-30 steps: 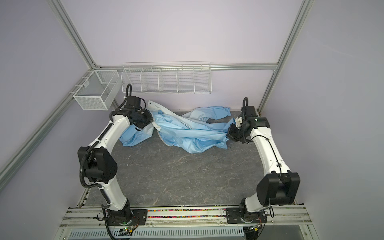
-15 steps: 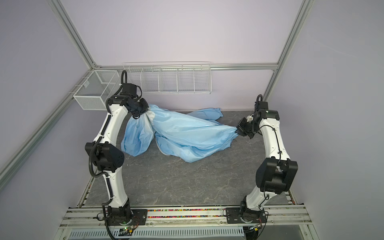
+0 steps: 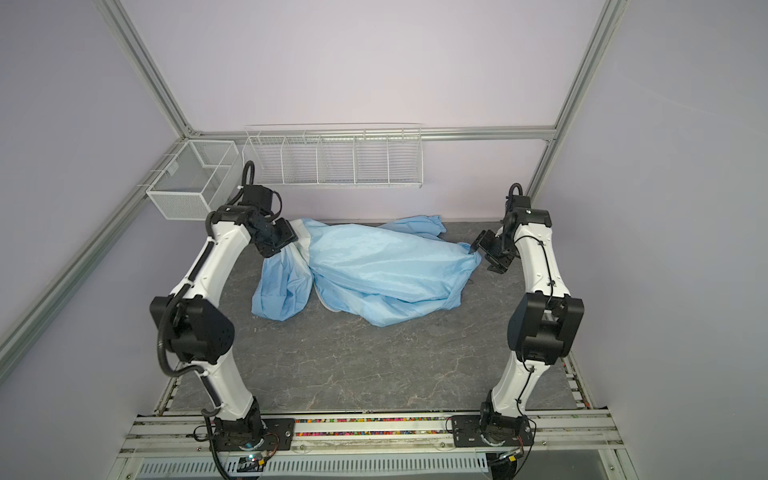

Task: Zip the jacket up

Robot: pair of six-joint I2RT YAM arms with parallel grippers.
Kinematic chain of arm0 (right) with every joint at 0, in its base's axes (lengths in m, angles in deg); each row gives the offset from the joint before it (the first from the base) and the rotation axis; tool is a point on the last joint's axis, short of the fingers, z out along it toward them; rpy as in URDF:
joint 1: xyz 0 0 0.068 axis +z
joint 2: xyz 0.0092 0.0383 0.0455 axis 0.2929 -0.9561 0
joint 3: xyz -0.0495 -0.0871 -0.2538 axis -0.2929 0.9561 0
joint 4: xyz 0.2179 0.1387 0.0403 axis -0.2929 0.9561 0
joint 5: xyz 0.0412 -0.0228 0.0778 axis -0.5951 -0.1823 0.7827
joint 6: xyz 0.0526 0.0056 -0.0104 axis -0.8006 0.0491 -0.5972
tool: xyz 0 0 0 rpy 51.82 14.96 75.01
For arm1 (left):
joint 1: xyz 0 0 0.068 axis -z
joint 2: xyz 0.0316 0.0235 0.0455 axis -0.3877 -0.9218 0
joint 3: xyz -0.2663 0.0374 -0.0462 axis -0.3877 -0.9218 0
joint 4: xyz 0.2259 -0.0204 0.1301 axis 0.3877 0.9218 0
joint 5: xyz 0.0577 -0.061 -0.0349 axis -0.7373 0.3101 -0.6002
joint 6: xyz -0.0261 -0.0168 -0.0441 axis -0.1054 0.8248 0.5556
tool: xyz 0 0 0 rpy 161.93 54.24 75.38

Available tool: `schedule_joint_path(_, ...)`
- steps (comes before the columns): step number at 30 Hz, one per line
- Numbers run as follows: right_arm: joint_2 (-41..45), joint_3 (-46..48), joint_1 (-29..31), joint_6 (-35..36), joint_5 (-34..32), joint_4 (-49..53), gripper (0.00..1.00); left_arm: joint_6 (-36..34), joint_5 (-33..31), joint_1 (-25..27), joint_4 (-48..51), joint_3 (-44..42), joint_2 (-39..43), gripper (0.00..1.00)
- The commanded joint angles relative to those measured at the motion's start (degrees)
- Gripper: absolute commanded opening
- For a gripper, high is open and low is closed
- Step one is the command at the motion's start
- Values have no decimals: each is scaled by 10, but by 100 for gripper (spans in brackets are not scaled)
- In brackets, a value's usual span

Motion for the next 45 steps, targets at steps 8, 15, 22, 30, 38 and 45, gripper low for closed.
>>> schedule_joint_path(8,178,213,90,-6,-49,-12,79,125,81,43,-120,-363,199,67)
schedule_joint_path(15,180,343,185,-75,-20,-106,69,185,116,71,-234,-437,142,68)
schedule_joint_path(22,101,343,215,-96,-10,-188,70,170,121,71,-271,-429,60,69)
schedule_joint_path(30,17,324,218,-94,-27,-212,64,164,117,71,-311,-387,-26,67)
schedule_joint_path(38,-46,252,213,-89,-37,-205,29,146,125,65,-318,-319,-72,22)
schedule_joint_path(45,-25,219,212,-66,-8,-163,7,103,115,49,-242,-254,-41,0)
